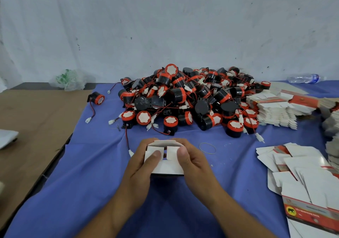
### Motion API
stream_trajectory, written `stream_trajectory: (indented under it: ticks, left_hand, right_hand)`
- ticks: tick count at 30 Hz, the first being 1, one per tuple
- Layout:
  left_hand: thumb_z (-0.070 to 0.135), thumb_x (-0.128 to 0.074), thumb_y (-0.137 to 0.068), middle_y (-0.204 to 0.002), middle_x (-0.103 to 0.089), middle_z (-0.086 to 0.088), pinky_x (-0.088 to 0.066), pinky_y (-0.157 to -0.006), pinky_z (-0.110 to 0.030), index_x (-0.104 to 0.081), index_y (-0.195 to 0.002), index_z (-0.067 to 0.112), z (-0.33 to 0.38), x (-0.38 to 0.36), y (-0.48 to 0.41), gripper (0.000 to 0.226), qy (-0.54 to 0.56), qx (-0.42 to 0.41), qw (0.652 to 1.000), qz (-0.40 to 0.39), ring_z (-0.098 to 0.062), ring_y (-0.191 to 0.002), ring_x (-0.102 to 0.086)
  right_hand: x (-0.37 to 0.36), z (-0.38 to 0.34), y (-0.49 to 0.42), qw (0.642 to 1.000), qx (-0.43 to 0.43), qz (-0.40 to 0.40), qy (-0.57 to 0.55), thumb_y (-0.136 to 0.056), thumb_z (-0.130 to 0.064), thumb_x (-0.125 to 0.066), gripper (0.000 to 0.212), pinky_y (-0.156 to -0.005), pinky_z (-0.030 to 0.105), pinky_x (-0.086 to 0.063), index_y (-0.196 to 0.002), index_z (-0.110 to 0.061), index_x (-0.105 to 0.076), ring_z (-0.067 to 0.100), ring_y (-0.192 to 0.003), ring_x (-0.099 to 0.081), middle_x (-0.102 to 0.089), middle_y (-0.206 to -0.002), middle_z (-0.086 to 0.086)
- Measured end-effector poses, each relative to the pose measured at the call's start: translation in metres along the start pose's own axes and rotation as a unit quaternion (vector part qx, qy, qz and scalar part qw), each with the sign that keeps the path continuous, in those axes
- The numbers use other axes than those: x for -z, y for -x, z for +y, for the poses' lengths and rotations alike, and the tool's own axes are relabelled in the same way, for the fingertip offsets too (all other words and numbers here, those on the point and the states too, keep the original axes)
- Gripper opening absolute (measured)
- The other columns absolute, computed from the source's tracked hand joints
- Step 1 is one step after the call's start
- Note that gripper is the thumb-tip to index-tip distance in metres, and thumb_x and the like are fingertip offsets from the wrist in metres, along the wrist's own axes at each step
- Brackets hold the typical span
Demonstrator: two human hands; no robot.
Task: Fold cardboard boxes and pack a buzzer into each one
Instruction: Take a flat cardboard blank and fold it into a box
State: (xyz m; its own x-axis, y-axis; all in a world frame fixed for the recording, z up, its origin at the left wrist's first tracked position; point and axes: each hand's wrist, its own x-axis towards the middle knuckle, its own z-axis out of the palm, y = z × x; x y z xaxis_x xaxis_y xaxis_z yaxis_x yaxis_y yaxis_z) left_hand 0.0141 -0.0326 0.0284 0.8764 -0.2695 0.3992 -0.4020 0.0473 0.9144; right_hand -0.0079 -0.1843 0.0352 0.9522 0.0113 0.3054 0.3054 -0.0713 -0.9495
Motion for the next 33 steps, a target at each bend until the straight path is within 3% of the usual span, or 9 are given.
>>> stream_trajectory:
  ticks: [2, 6, 9, 15, 18, 22, 26, 30, 33]
  left_hand:
    - [0.023, -0.047, -0.093, -0.108, -0.071, 0.007, -0.051, -0.074, -0.016, -0.068, -0.108, 0.036, 0.002, 0.002, -0.001, 0.028, 0.017, 0.011, 1.0, -0.002, -0.009, -0.096, -0.067]
    - [0.043, -0.047, -0.092, -0.118, -0.065, 0.018, -0.048, -0.08, -0.015, -0.06, -0.119, 0.042, 0.006, 0.0, 0.0, 0.029, -0.057, 0.018, 0.997, 0.04, -0.004, -0.105, -0.062]
    - [0.059, -0.046, -0.085, -0.128, -0.053, 0.031, -0.046, -0.09, -0.013, -0.045, -0.128, 0.045, 0.006, -0.007, 0.003, 0.045, -0.111, -0.009, 0.987, 0.112, 0.003, -0.117, -0.054]
    - [0.044, -0.06, -0.084, -0.104, -0.065, 0.024, -0.05, -0.069, -0.012, -0.056, -0.108, 0.036, 0.007, -0.009, 0.007, 0.026, -0.134, -0.032, 0.972, 0.188, 0.0, -0.097, -0.064]
    - [0.05, -0.057, -0.088, -0.127, -0.057, 0.025, -0.047, -0.091, -0.016, -0.049, -0.129, 0.039, 0.005, -0.012, 0.011, 0.043, -0.176, -0.047, 0.975, 0.128, 0.004, -0.118, -0.054]
    - [0.062, -0.062, -0.081, -0.156, -0.026, 0.014, -0.023, -0.108, -0.007, -0.028, -0.15, 0.023, 0.004, -0.013, 0.012, 0.086, -0.219, -0.115, 0.969, 0.019, 0.002, -0.144, -0.021]
    - [0.058, -0.063, -0.083, -0.151, -0.035, -0.002, -0.029, -0.108, -0.012, -0.044, -0.142, 0.019, 0.005, -0.01, 0.009, 0.073, -0.271, -0.172, 0.946, 0.043, -0.007, -0.142, -0.031]
    - [0.043, -0.067, -0.08, -0.145, -0.045, -0.01, -0.039, -0.104, -0.018, -0.059, -0.13, 0.006, 0.006, -0.007, 0.007, 0.063, -0.297, -0.202, 0.931, 0.066, -0.014, -0.135, -0.043]
    - [0.039, -0.068, -0.077, -0.141, -0.048, -0.013, -0.044, -0.099, -0.018, -0.064, -0.123, 0.004, 0.007, -0.003, 0.004, 0.058, -0.318, -0.213, 0.922, 0.055, -0.016, -0.13, -0.049]
  right_hand:
    - [-0.001, 0.0, 0.003, 1.0, 0.002, -0.005, -0.012, -0.084, -0.081, -0.042, 0.073, -0.087, 0.031, -0.054, -0.12, -0.022, -0.066, 0.02, -0.107, -0.066, -0.071, -0.114, -0.001]
    - [-0.007, -0.002, 0.003, 0.998, -0.022, 0.006, -0.054, -0.086, -0.058, -0.054, 0.04, -0.083, 0.03, -0.055, -0.112, -0.032, -0.071, 0.015, -0.1, -0.067, -0.073, -0.11, -0.002]
    - [-0.013, -0.001, 0.005, 0.996, -0.027, 0.011, -0.089, -0.087, -0.058, -0.052, 0.042, -0.082, 0.03, -0.055, -0.114, -0.032, -0.07, 0.015, -0.097, -0.066, -0.072, -0.109, 0.0]
    - [-0.02, -0.001, 0.006, 0.993, -0.005, 0.077, -0.092, -0.083, -0.047, -0.068, 0.021, -0.072, 0.029, -0.055, -0.099, -0.035, -0.066, 0.016, -0.088, -0.068, -0.072, -0.101, 0.001]
    - [-0.016, -0.004, 0.003, 0.984, -0.006, 0.115, -0.137, -0.086, -0.023, -0.077, 0.015, -0.062, 0.028, -0.054, -0.091, -0.028, -0.063, 0.019, -0.078, -0.065, -0.071, -0.092, 0.003]
    - [-0.01, -0.011, 0.001, 0.962, -0.069, 0.096, -0.247, -0.08, -0.028, -0.08, 0.023, -0.063, 0.035, -0.046, -0.089, -0.021, -0.06, 0.031, -0.079, -0.052, -0.058, -0.088, 0.016]
    - [-0.008, -0.01, 0.003, 0.961, -0.098, 0.028, -0.257, -0.084, -0.039, -0.075, 0.026, -0.072, 0.041, -0.039, -0.089, -0.022, -0.056, 0.036, -0.088, -0.047, -0.052, -0.094, 0.018]
    - [-0.002, -0.014, 0.004, 0.984, -0.07, 0.0, -0.162, -0.078, -0.065, -0.06, 0.051, -0.063, 0.028, -0.04, -0.089, -0.016, -0.047, 0.013, -0.07, -0.045, -0.047, -0.076, -0.001]
    - [0.002, -0.014, 0.001, 0.998, -0.052, -0.014, -0.018, -0.074, -0.066, -0.061, 0.044, -0.063, 0.023, -0.048, -0.087, -0.027, -0.049, 0.007, -0.071, -0.056, -0.055, -0.077, -0.008]
